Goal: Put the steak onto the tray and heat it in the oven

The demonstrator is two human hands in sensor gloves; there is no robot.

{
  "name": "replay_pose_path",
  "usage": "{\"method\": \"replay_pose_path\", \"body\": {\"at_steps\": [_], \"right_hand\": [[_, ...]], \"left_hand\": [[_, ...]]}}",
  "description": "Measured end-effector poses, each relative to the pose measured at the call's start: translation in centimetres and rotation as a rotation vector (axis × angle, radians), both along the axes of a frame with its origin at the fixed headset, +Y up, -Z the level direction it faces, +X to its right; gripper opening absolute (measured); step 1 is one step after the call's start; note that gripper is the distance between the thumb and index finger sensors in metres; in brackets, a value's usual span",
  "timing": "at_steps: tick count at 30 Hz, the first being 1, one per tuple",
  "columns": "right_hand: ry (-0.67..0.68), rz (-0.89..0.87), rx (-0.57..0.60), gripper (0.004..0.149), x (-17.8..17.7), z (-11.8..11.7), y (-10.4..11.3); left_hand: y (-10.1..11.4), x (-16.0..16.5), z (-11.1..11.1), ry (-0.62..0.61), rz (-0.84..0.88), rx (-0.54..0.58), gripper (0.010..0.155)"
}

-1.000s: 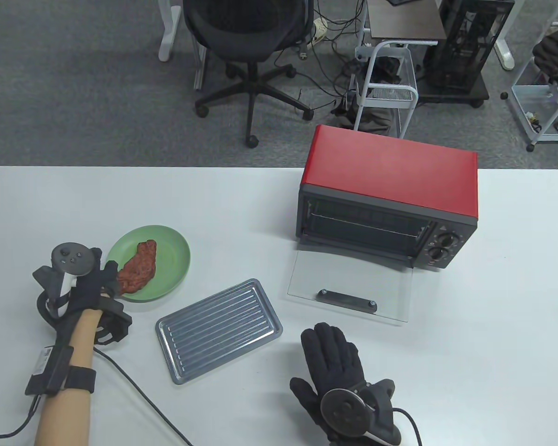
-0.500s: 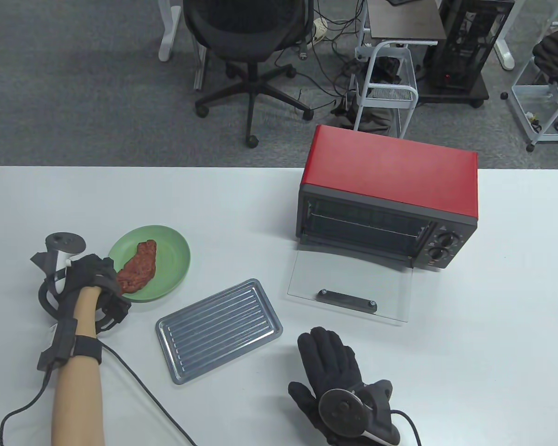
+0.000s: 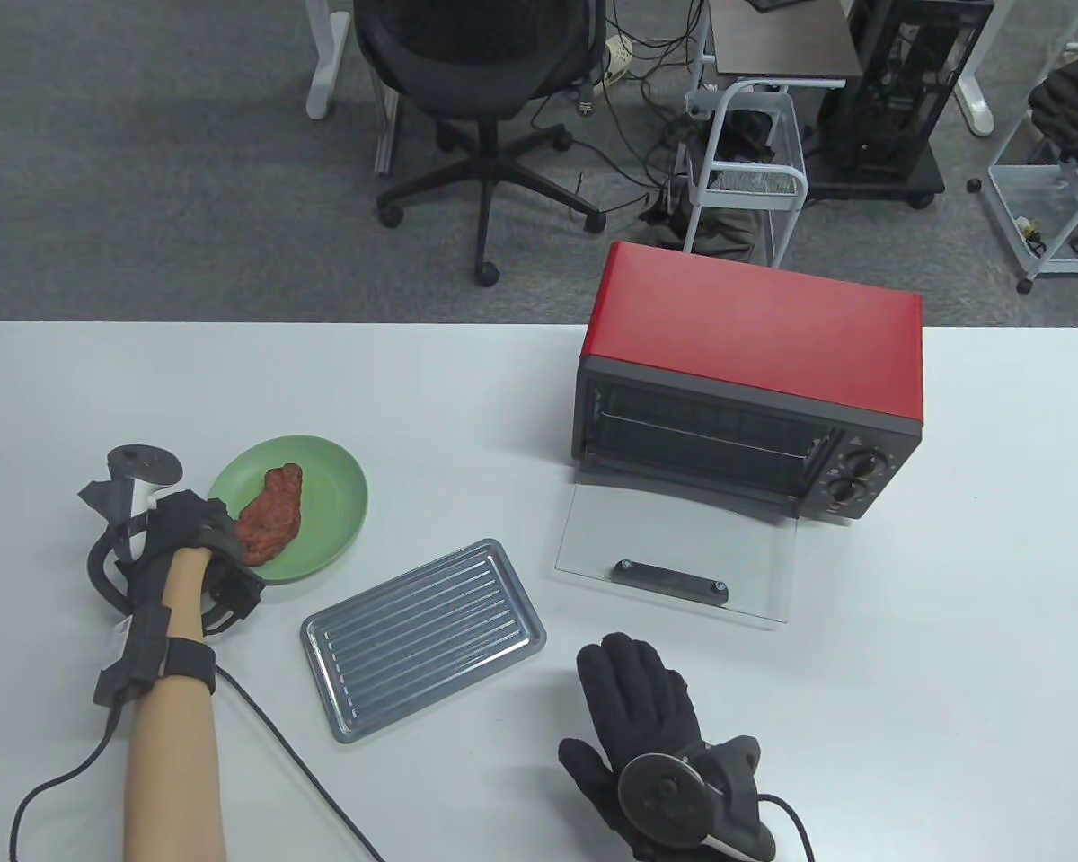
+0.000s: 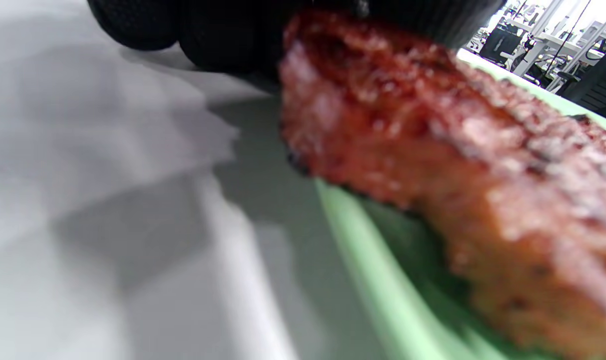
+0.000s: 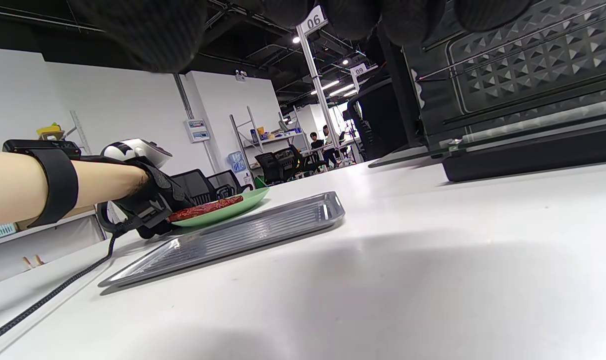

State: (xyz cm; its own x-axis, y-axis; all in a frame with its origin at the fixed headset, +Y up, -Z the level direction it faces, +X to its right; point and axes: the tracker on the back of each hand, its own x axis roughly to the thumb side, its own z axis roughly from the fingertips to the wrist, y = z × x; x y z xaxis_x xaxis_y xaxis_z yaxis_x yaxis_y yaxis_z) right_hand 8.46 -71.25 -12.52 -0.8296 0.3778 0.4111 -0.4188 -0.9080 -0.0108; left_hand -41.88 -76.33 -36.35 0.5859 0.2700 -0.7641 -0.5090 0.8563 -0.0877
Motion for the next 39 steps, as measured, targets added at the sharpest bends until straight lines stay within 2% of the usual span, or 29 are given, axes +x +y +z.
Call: {"method": "replay_pose_path", "body": {"at_steps": [4,17,20,25,27,32,39], "right_hand": [[-0.005,-0.003,-0.001,0.087,0.1,0.0,0.0],[-0.004,0.005,-0.026,0.085,0.3,-0.2,0.0],[-0.002,0.003,-0.030,0.084,0.3,-0.3,0.0],[-0.006,-0.004,-0.026,0.083,0.5,-0.3,0.1],[-0.008,-0.006,-0.026,0.083,0.5,-0.3,0.1],[-0.011,-0.004,-0.031,0.083,0.6,-0.4,0.1],[-0.020,-0.008,-0.032,0.082,0.7,-0.5,0.1]], "left_hand": [[-0.1,-0.3,0.1,0.002,0.025,0.003,0.041],[0.8,-1.5,1.7,-0.065,0.103,0.031,0.040],[0.2,-2.3,2.2,-0.046,0.226,0.079,0.042],[-0.8,-3.0,3.0,-0.044,0.319,0.126,0.049],[-0.8,-3.1,3.0,-0.079,0.328,0.104,0.055],[-1.0,-3.2,3.3,-0.113,0.371,0.083,0.052],[-0.6,-3.0,4.3,-0.091,0.339,0.220,0.051]]}}
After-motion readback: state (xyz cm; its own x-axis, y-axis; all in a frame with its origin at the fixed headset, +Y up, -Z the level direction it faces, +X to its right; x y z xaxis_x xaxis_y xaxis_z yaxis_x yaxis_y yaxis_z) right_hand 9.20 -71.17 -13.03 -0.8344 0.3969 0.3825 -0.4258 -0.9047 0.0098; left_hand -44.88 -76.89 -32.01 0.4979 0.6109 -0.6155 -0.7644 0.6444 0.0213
